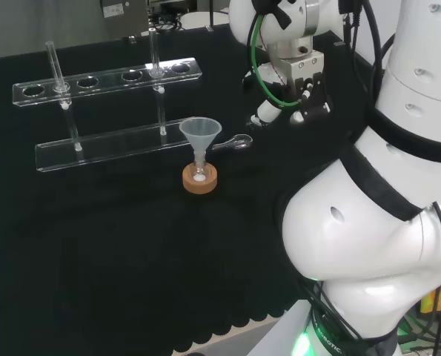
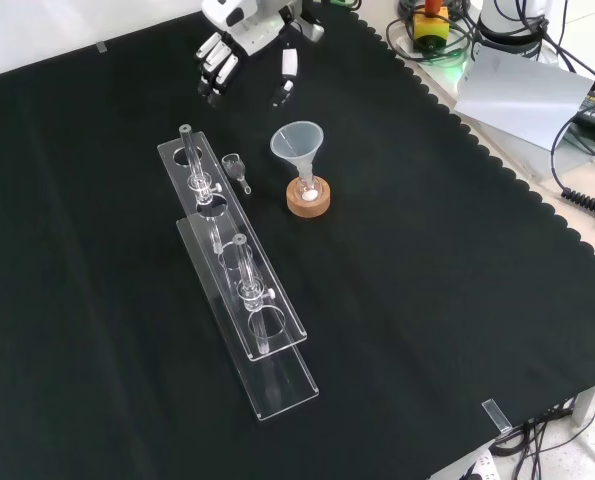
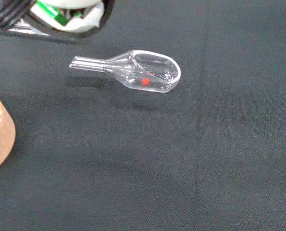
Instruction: Remove the funnel from the round-bottom flask.
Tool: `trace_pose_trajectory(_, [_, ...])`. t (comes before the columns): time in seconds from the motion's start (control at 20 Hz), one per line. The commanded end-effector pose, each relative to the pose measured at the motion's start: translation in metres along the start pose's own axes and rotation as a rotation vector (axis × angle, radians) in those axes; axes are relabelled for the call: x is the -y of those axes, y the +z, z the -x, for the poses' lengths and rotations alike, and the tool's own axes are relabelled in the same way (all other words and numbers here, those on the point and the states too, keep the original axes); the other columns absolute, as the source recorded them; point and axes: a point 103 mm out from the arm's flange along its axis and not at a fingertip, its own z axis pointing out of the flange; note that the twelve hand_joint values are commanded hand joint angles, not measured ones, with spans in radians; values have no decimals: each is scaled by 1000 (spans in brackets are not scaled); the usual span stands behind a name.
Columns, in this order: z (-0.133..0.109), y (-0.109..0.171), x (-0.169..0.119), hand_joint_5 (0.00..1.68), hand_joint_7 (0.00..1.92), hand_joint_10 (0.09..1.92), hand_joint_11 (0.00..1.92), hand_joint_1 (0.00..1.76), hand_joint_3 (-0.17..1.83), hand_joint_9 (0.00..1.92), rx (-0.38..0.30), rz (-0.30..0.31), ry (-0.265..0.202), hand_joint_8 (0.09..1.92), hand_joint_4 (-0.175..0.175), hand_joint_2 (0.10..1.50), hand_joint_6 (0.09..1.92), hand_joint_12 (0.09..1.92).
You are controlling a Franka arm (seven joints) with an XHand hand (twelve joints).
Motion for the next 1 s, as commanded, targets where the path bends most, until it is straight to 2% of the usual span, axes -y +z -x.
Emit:
trace_pose_trajectory(0.05, [-23,-24,30,420,174,683,131,788,494,383,6,24,6,694,-46,660,229,1399])
trace_pose_trajectory(0.25, [-33,-34,42,433,187,666,140,785,488,399,4,27,-12,688,-46,664,209,1398])
trace_pose_trajectory(0.55, [-55,-47,54,391,192,665,164,763,484,414,6,-9,-65,687,-49,664,178,1400])
trace_pose_trajectory(1.0, [-84,-52,51,310,160,657,177,697,477,397,6,-108,-120,678,-49,654,114,1404])
